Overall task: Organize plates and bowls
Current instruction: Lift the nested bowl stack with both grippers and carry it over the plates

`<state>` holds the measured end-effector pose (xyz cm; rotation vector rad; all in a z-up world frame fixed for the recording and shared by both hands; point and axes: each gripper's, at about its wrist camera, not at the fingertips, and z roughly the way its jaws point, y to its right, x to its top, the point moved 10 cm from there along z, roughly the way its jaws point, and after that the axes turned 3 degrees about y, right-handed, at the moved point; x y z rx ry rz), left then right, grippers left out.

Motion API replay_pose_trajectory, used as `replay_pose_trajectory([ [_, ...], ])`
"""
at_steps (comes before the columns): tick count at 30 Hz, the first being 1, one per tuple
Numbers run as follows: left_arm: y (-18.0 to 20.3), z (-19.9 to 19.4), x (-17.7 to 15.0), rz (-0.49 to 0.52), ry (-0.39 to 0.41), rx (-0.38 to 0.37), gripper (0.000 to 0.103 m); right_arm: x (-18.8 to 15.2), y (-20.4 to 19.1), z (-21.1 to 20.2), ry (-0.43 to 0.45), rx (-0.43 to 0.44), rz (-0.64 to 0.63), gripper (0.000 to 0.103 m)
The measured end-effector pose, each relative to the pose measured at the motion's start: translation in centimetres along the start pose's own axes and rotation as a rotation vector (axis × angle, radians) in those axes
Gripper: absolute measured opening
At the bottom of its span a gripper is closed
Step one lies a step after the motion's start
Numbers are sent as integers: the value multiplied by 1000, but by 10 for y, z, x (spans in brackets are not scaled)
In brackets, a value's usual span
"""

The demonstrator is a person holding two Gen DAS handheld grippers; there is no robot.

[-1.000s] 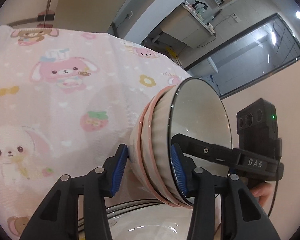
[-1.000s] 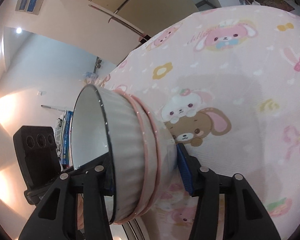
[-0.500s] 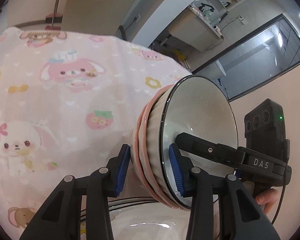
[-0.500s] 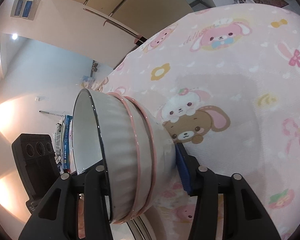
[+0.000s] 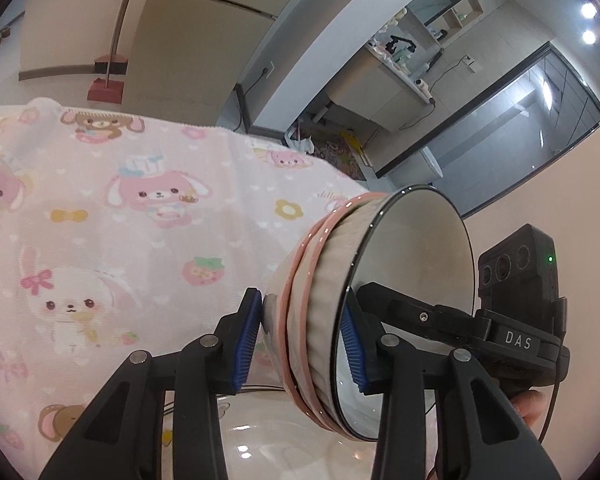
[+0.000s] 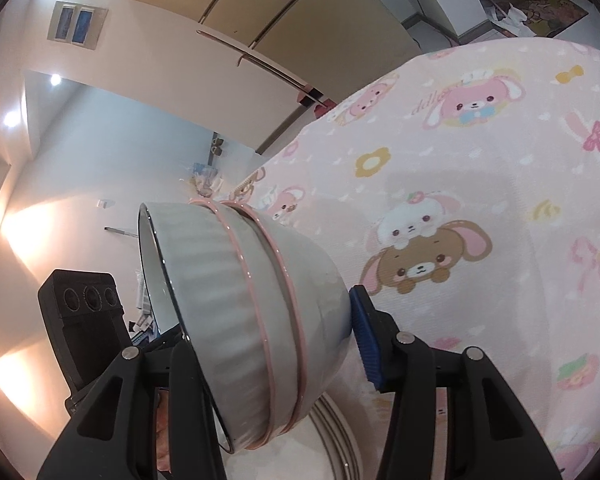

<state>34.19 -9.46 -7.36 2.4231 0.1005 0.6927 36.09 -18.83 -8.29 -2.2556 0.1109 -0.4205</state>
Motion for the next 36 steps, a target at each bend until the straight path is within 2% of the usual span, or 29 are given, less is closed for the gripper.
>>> replay_pose_trajectory([
  [11,-1,-31,1,-27,20,4,40,-10,-19,-3,4,25,-5,47],
  [15,-3,-43,-8,-27,1,31,40,-24,-29,-1,-13,34,-1,47],
  [18,-2,-55,-18,-13,9,52,40,-36,-38,-2,-27,29,-1,47],
  [23,-2,-76,-38,-50,4,44,40,-58,-48,-9,-41,10,-18,47],
  [28,3,-95,-58,-11,-1,90,40,-84,-55,-14,-63,13,-14,47],
  [36,-3,-116,-85,-41,-21,67,40,-119,-62,-17,-98,-8,-28,47],
])
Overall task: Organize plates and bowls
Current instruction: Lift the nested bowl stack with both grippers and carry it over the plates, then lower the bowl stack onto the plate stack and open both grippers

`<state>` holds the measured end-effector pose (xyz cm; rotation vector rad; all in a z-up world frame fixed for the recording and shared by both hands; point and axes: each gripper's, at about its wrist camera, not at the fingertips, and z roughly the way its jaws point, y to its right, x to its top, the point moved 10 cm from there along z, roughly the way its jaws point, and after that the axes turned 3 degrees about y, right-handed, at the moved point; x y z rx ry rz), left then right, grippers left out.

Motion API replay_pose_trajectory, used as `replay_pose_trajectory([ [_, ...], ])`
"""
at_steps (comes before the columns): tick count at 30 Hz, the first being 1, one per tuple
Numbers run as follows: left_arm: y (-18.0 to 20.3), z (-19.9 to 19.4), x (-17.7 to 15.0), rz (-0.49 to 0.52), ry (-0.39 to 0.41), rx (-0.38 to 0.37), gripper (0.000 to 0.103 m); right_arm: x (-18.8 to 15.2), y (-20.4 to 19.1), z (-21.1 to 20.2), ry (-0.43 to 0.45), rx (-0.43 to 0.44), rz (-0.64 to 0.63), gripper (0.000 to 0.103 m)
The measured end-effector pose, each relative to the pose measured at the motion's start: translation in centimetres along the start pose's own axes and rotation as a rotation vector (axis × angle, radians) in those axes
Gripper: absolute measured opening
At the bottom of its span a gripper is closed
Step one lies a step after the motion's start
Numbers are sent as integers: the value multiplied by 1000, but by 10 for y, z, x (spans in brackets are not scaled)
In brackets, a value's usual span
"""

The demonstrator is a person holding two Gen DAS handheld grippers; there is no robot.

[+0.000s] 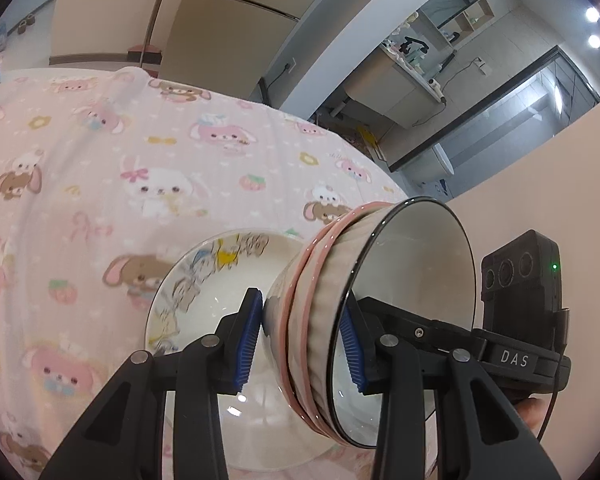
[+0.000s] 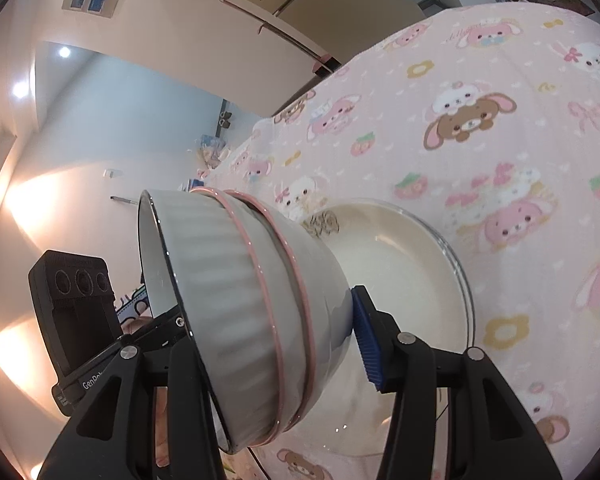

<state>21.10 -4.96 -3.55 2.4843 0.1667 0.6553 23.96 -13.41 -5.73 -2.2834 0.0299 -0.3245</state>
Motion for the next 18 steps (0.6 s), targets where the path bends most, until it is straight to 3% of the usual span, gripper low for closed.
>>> replay_pose_trajectory([
  [18,-26,3,-27,-13,-33,34,40,-33,13,27,-73,-43,-2,47],
])
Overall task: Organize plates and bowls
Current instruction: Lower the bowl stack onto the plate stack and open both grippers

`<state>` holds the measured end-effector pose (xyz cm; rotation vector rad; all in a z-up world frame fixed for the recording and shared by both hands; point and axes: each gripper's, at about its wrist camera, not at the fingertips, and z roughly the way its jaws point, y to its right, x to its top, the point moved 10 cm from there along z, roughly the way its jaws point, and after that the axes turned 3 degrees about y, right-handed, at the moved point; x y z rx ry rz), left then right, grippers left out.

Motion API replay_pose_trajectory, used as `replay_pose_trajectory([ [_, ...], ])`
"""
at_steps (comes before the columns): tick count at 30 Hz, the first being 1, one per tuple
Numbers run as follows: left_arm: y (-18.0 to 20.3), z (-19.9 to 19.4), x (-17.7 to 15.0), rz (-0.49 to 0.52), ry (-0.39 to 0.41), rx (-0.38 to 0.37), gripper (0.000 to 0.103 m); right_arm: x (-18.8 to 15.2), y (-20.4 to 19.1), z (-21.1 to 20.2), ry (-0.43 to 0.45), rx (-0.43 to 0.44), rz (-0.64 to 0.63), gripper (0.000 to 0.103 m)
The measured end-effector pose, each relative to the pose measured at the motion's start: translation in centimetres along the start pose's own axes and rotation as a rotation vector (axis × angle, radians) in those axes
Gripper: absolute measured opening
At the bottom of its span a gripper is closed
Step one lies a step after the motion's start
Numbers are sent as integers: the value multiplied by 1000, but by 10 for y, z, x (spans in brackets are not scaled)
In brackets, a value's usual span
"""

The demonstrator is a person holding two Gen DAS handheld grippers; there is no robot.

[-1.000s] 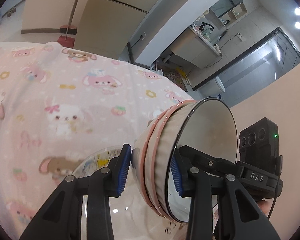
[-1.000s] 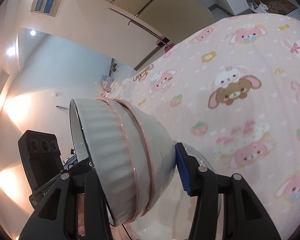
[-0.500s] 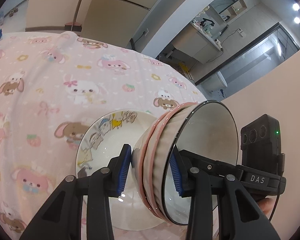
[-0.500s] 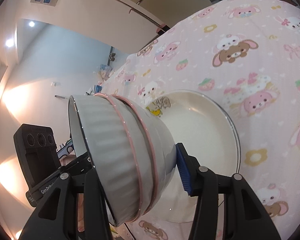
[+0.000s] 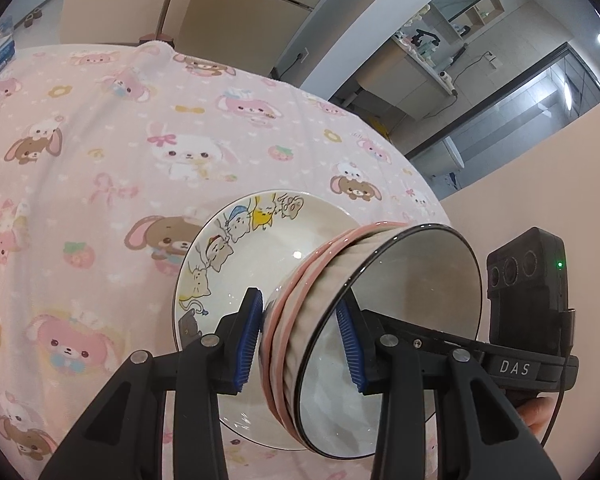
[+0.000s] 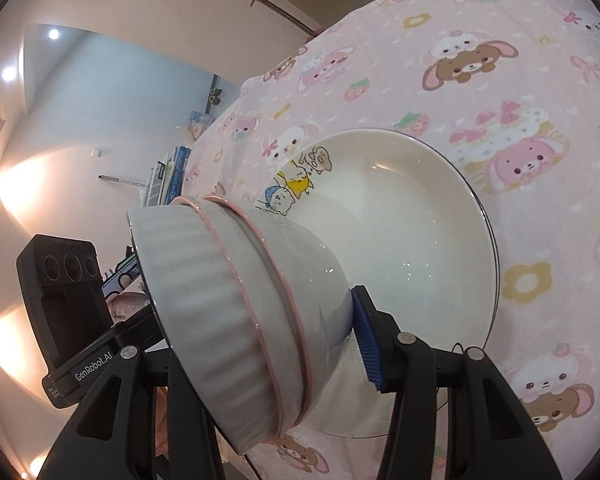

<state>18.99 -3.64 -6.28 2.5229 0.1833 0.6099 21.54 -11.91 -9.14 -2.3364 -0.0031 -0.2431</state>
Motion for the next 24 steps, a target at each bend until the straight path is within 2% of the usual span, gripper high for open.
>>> replay_pose_trajectory([
  [6,-3,8,-4,-3,-16,3,40,-1,6,6,-7,-4,11,47],
  [15,-2,15,-6,25,-18,25,39,3,9,6,10,-57,-15,48],
  [19,-2,13,-4,22,-15,7,39,4,12,8,20,-88,-27,48],
  [24,6,-5,6,54,33,-5,39,13,10,-2,104,-172,-103,48],
])
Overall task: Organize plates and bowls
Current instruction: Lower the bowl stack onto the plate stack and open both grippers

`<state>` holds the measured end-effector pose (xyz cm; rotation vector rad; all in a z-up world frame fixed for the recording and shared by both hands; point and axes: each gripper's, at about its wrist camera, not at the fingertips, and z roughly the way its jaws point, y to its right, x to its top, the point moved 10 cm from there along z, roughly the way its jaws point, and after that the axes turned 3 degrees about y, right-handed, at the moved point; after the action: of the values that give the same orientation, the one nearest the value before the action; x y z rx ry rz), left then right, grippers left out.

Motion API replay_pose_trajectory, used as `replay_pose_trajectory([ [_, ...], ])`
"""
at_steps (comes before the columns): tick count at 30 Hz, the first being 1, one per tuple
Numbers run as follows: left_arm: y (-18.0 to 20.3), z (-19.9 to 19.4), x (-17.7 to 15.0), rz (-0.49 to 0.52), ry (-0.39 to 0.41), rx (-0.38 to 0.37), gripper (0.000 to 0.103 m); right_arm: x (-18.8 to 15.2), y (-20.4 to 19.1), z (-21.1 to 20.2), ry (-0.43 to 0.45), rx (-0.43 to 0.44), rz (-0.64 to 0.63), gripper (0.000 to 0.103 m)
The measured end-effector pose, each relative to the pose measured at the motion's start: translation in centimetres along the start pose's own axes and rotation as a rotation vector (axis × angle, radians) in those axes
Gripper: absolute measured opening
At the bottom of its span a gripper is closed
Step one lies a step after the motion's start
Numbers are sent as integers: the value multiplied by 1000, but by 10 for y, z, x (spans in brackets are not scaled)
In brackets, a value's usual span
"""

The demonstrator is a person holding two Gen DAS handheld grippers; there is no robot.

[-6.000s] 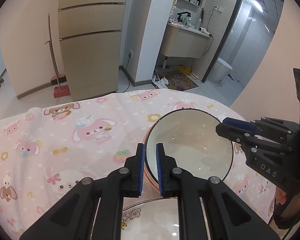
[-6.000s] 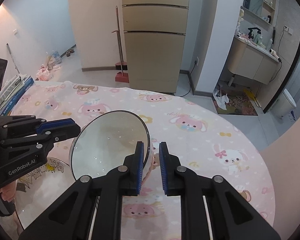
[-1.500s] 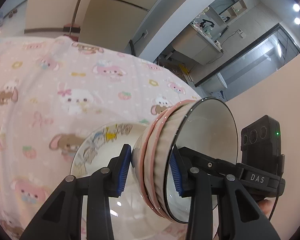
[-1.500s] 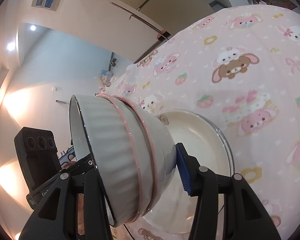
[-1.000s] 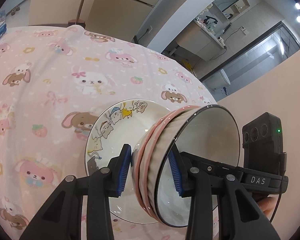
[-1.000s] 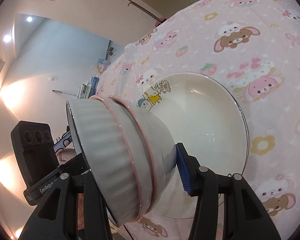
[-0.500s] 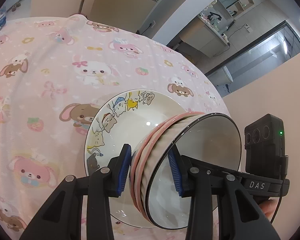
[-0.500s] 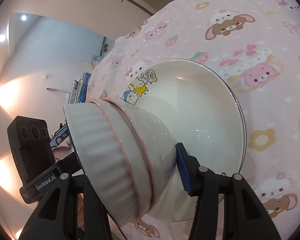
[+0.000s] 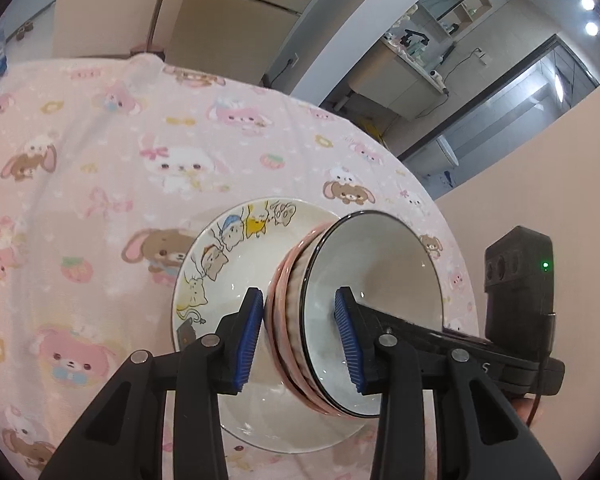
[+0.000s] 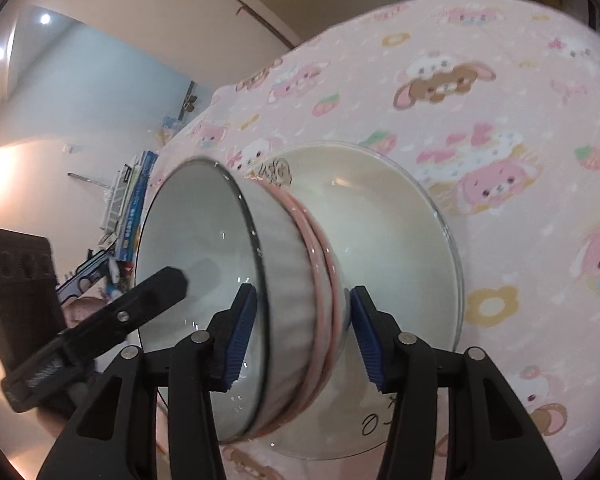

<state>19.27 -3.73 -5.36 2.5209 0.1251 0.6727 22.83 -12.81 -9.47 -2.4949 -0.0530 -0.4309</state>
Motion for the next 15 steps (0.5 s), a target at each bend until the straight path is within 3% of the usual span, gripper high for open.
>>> replay_pose_trajectory([
  [4,11,-11,2,82,45,21,39,5,-7,-14,46,-56,-77,48],
  [11,30,-33,8,192,151,41,39,5,-9,-33,89,-62,-122,48],
  [15,38,-54,18,252,259,59,39,11,-18,-60,189,-96,-179,47],
])
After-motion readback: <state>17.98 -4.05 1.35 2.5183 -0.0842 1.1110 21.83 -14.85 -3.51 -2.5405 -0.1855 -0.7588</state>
